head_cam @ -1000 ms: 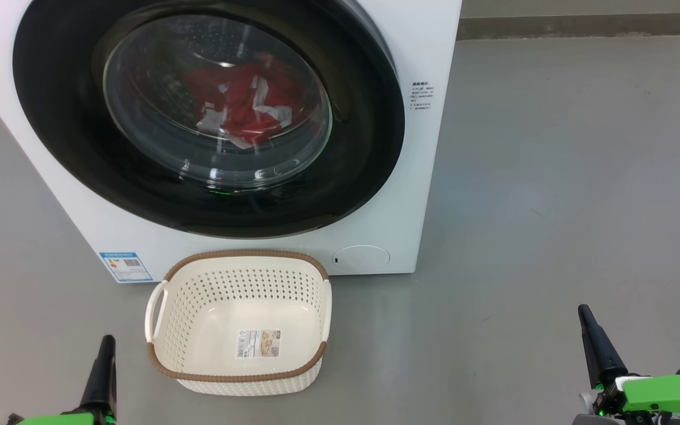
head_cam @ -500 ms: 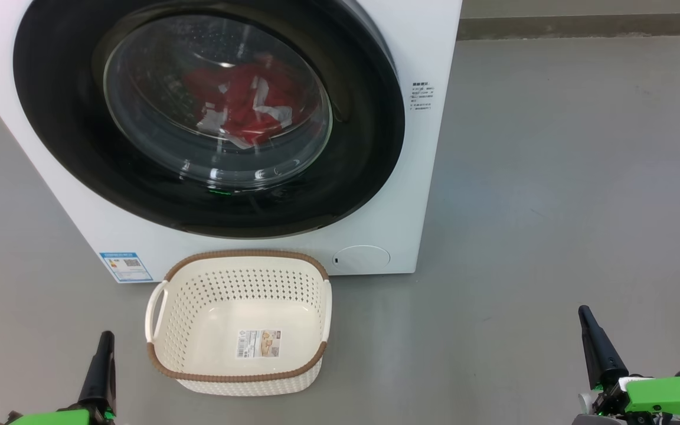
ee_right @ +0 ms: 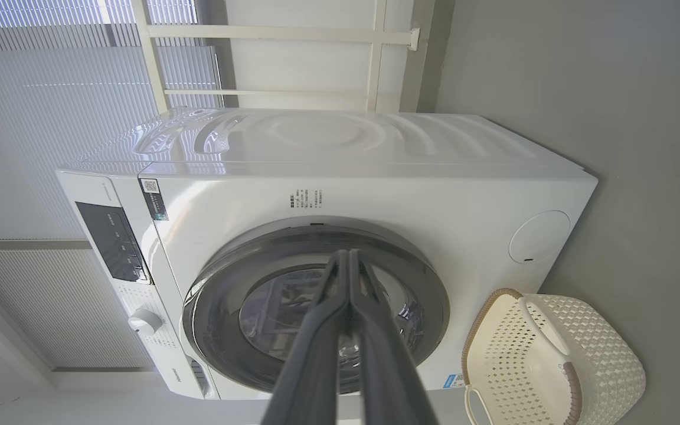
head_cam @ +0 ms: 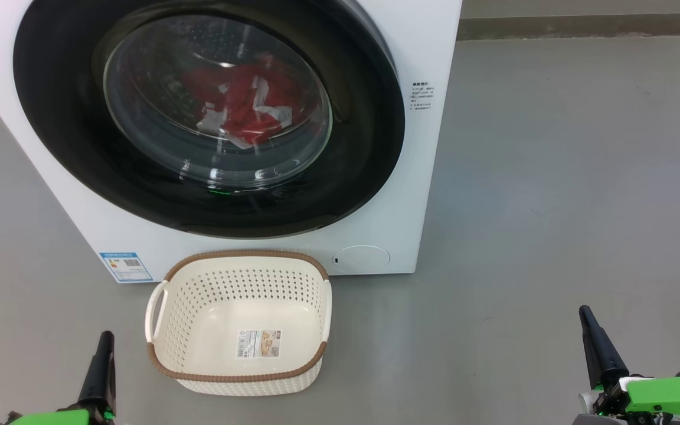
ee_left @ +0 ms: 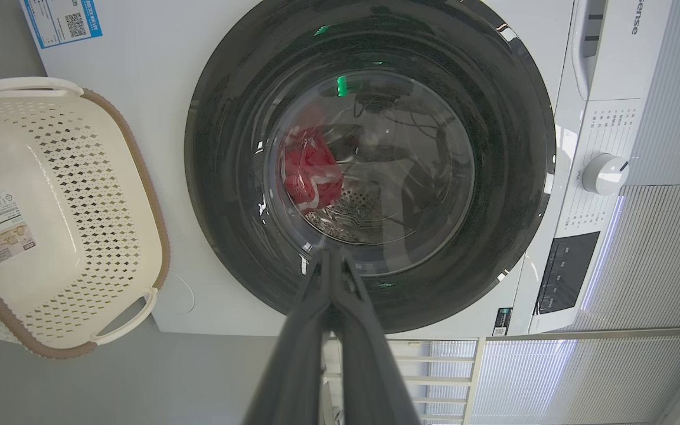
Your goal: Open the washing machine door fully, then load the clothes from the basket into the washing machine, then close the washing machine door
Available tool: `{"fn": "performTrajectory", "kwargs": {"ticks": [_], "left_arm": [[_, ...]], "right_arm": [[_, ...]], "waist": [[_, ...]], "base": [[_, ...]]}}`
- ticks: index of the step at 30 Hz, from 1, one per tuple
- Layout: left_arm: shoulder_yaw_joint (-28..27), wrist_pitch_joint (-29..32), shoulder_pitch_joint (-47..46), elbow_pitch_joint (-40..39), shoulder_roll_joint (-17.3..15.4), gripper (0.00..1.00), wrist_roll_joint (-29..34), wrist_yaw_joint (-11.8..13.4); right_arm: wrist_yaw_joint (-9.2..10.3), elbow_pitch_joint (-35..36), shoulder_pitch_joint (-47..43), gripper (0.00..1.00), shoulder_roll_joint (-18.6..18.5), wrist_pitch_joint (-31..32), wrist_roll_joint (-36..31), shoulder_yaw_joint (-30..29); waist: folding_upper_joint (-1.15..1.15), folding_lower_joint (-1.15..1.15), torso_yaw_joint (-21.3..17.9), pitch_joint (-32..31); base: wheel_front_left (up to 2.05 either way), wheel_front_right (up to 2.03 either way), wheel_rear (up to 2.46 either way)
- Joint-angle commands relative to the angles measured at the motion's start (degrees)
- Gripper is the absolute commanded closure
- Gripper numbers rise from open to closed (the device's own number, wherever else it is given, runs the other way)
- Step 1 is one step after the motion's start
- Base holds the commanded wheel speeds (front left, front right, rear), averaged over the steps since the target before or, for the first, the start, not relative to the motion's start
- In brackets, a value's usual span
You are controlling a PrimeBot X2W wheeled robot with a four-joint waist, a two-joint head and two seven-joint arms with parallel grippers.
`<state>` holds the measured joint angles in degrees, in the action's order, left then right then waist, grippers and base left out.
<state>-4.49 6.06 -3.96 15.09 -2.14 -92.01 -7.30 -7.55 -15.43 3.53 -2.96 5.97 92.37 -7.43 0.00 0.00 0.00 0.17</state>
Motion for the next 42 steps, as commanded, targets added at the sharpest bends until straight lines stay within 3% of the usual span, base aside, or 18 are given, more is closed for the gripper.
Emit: {"fn": "performTrajectory", "kwargs": {"ticks": [1,42], "left_arm": [[-1.97,0.38,-2.22,-1.05,-0.83,1.0,-0.21,-0.19],[-2.03,0.43,-2.23,-1.05,-0.79,1.0,-0.16,-0.19]], "right_arm": [[0.06,1.42,2.63,1.0,-0.15,0.29,0.02,1.19],[0.06,1.41,2.64,1.0,-0.04,0.42,-0.11,1.03]], "waist": [[0.0,0.0,0.0,0.0],[0.0,0.0,0.0,0.0]], "base": [[0.0,0.0,0.0],[0.0,0.0,0.0]]}}
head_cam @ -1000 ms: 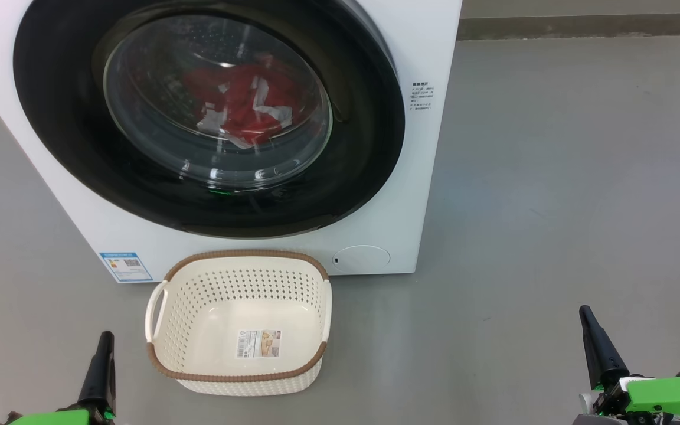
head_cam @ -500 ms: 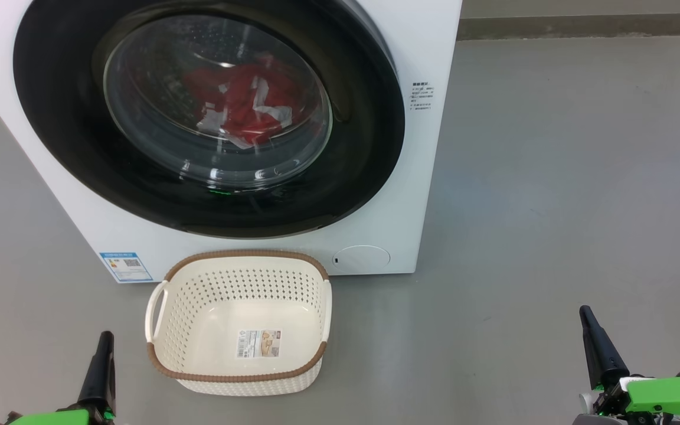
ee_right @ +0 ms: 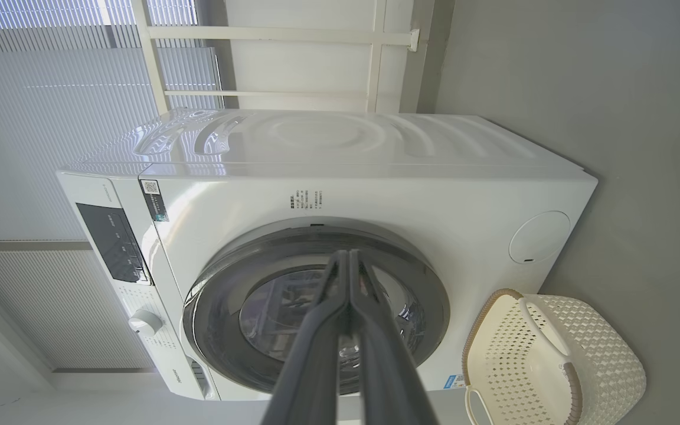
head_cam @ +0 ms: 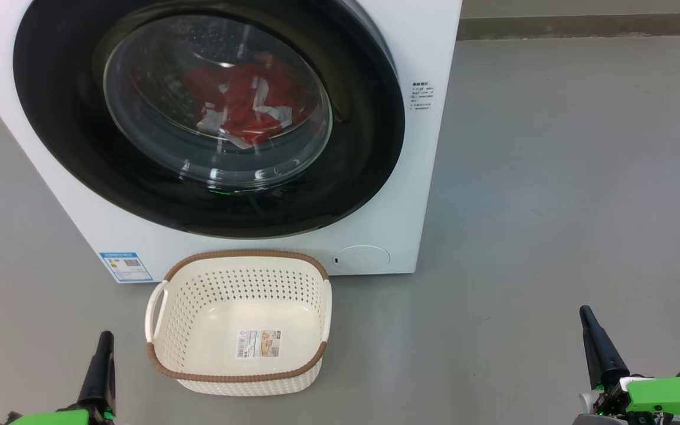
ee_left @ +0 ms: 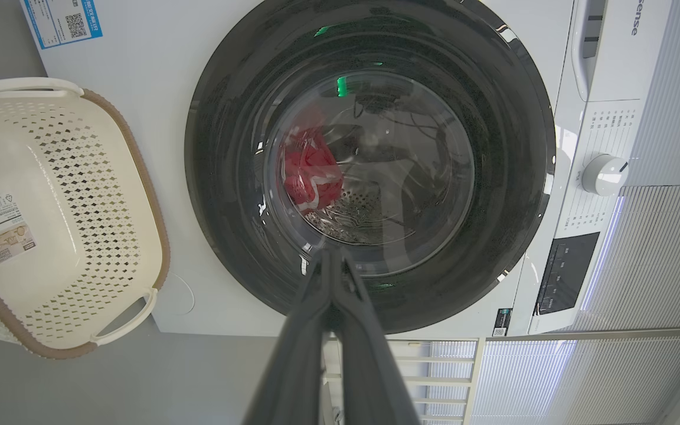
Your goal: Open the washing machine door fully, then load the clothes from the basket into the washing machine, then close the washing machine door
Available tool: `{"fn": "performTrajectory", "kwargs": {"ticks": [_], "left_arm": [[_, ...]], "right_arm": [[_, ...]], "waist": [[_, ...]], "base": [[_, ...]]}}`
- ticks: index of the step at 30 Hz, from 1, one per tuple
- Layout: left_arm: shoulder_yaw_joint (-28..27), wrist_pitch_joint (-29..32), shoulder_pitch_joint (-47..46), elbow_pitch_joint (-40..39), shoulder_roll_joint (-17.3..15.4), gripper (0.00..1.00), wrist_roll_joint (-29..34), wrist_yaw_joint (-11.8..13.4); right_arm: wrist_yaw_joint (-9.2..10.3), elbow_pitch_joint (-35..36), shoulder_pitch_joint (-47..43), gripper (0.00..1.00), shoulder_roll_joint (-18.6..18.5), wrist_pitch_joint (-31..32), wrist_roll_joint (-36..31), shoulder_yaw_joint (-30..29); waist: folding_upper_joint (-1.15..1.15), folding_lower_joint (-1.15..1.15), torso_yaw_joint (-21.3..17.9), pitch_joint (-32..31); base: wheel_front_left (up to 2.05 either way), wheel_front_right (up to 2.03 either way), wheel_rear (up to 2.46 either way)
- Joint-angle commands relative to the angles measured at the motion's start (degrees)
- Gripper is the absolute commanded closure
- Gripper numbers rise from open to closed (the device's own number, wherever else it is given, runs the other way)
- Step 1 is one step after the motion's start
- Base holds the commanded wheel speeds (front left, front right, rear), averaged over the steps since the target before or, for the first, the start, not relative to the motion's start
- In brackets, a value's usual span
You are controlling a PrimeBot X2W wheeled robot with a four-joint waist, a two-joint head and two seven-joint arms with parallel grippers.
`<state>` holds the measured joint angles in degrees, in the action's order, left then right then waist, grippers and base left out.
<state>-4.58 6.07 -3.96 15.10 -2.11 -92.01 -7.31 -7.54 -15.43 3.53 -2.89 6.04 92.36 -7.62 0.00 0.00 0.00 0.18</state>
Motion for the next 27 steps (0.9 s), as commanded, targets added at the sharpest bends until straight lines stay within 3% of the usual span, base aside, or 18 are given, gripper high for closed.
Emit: {"fn": "performTrajectory", "kwargs": {"ticks": [1,27], "left_arm": [[-1.95,0.42,-2.23,-1.06,-0.81,1.0,-0.16,-0.18],[-1.97,0.44,-2.23,-1.06,-0.79,1.0,-0.14,-0.18]], "right_arm": [[0.05,1.41,2.64,1.0,-0.1,0.36,-0.1,1.21],[0.05,1.41,2.64,1.0,-0.06,0.41,-0.15,1.15]], "waist": [[0.0,0.0,0.0,0.0],[0.0,0.0,0.0,0.0]], "base": [[0.0,0.0,0.0],[0.0,0.0,0.0]]}}
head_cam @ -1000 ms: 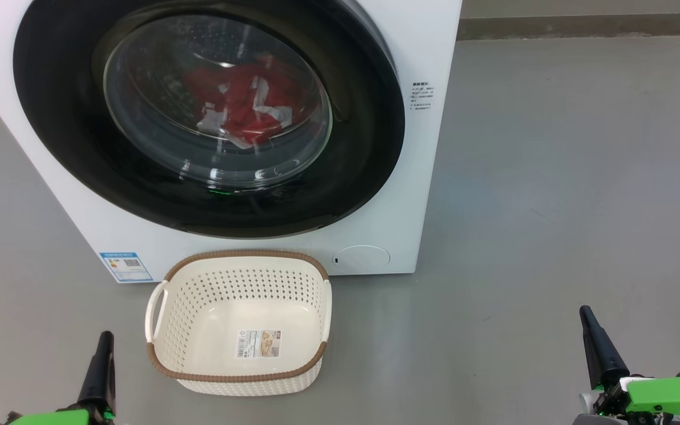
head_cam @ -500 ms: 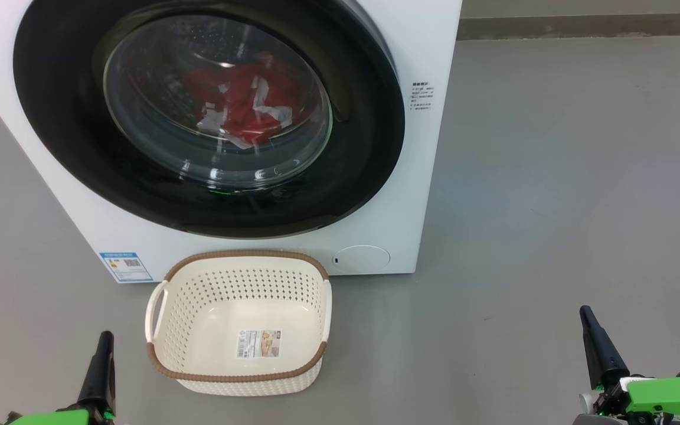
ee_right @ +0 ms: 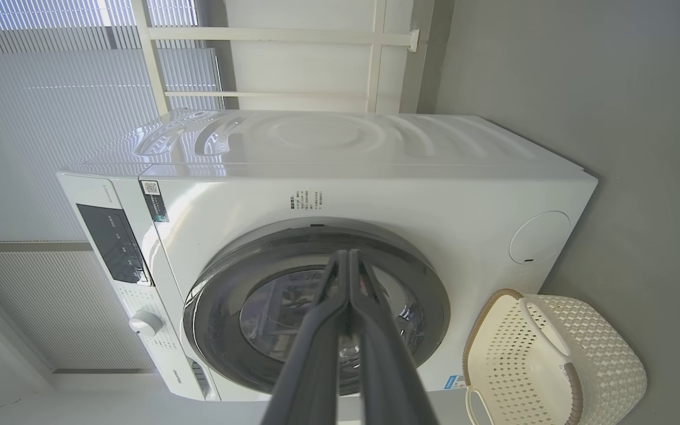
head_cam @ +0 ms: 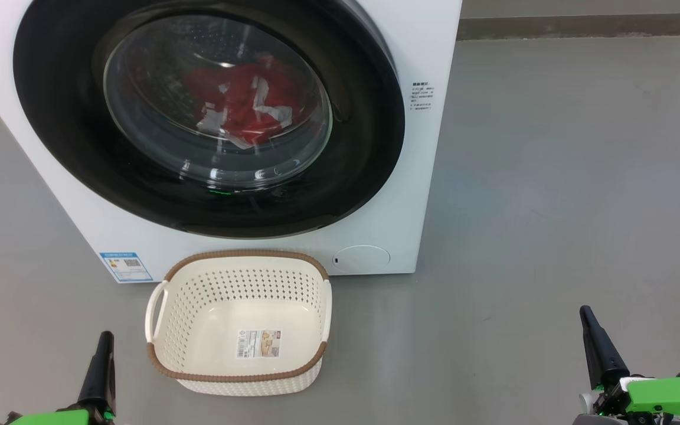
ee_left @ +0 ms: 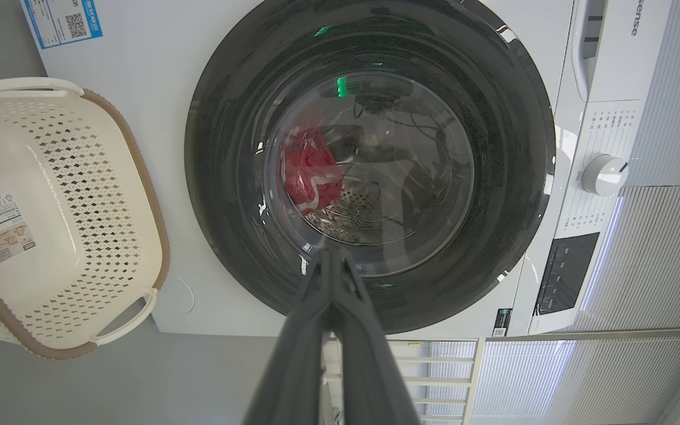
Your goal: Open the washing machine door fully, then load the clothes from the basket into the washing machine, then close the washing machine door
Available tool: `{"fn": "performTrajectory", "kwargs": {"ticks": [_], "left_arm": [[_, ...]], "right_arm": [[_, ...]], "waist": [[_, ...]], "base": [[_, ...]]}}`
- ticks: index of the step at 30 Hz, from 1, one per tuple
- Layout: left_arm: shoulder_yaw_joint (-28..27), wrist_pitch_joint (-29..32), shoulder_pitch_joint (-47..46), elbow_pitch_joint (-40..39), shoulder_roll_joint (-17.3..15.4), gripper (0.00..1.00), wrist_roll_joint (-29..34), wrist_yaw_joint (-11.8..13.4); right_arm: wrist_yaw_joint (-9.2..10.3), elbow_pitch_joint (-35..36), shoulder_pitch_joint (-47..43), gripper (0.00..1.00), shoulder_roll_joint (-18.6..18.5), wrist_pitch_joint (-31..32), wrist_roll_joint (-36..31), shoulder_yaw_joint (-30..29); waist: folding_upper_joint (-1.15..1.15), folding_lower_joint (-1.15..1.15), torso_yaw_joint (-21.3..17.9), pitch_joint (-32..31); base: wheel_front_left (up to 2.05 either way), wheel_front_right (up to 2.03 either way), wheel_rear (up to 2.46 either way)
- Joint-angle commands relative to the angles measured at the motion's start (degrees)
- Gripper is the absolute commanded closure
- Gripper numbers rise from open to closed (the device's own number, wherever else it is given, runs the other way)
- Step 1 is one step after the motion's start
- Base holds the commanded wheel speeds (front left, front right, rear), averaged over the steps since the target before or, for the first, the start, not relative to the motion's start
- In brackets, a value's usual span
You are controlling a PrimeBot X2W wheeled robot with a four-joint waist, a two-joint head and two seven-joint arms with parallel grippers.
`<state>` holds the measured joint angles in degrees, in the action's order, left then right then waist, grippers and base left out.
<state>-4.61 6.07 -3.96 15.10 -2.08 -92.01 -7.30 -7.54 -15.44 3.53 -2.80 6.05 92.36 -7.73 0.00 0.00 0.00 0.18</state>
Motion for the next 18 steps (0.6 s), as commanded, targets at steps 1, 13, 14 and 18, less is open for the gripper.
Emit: {"fn": "performTrajectory", "kwargs": {"ticks": [1,13,14,18], "left_arm": [[-1.94,0.44,-2.23,-1.06,-0.82,1.0,-0.14,-0.19],[-1.94,0.44,-2.23,-1.06,-0.82,1.0,-0.13,-0.19],[-1.94,0.44,-2.23,-1.06,-0.82,1.0,-0.13,-0.19],[-1.95,0.45,-2.23,-1.06,-0.82,1.0,-0.13,-0.19]], "right_arm": [[0.05,1.42,2.64,1.0,-0.16,0.4,-0.15,1.26],[0.05,1.42,2.65,1.0,-0.15,0.42,-0.17,1.24],[0.05,1.42,2.65,1.0,-0.15,0.42,-0.17,1.24],[0.05,1.42,2.65,1.0,-0.14,0.42,-0.18,1.23]], "waist": [[0.0,0.0,0.0,0.0],[0.0,0.0,0.0,0.0],[0.0,0.0,0.0,0.0],[0.0,0.0,0.0,0.0]], "base": [[0.0,0.0,0.0],[0.0,0.0,0.0],[0.0,0.0,0.0],[0.0,0.0,0.0]]}}
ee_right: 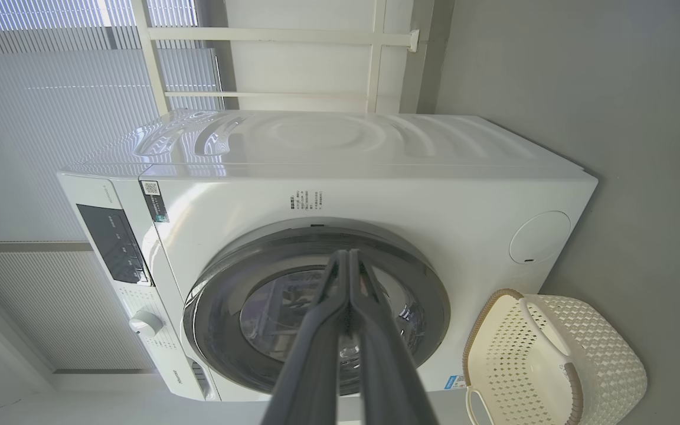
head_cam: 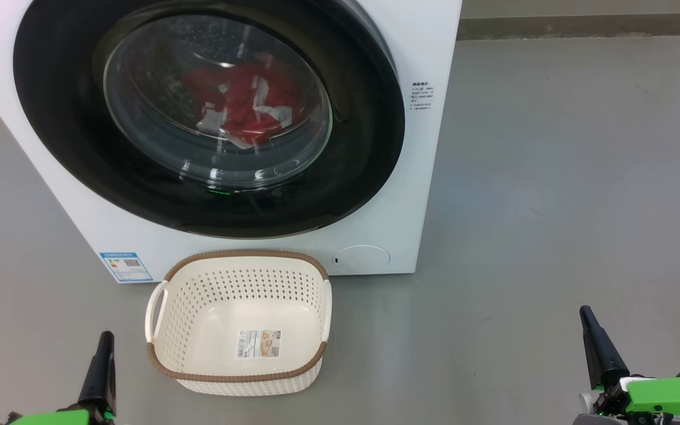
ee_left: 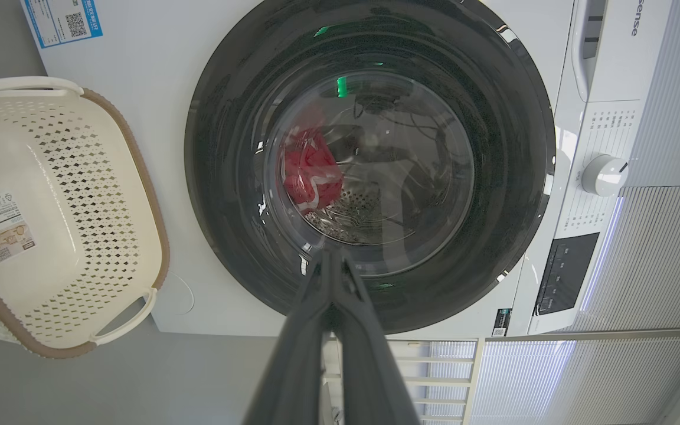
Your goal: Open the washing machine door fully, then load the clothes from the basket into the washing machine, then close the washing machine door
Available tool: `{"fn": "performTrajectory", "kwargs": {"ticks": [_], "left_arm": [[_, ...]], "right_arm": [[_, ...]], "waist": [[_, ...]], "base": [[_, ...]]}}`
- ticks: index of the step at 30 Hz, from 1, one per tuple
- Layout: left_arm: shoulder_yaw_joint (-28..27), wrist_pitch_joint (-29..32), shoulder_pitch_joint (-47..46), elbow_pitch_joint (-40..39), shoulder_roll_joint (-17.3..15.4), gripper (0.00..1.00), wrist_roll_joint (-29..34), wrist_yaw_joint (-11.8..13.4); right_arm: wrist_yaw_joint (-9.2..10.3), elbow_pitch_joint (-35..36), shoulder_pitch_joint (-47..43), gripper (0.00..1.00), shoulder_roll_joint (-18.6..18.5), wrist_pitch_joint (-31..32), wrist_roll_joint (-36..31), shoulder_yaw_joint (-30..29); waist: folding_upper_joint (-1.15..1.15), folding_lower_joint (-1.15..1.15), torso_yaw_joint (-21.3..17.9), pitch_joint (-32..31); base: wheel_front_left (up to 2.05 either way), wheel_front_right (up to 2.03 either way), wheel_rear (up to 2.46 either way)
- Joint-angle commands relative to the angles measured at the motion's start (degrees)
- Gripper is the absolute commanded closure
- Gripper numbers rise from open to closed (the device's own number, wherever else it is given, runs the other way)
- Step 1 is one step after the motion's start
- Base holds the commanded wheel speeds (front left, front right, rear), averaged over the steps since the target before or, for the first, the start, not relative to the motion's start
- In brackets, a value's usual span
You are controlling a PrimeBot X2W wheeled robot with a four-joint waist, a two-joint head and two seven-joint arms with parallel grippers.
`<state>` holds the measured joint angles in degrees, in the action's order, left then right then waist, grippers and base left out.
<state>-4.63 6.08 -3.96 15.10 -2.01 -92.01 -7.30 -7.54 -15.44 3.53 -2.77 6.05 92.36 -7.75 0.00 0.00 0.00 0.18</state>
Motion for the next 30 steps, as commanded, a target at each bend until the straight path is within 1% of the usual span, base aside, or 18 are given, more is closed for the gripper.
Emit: {"fn": "performTrajectory", "kwargs": {"ticks": [1,30], "left_arm": [[-1.93,0.43,-2.23,-1.06,-0.89,1.0,-0.13,-0.19],[-1.94,0.44,-2.23,-1.06,-0.88,1.0,-0.12,-0.19]], "right_arm": [[0.05,1.42,2.65,1.0,-0.16,0.42,-0.18,1.25],[0.05,1.42,2.65,1.0,-0.14,0.45,-0.21,1.22]], "waist": [[0.0,0.0,0.0,0.0],[0.0,0.0,0.0,0.0]], "base": [[0.0,0.0,0.0],[0.0,0.0,0.0]]}}
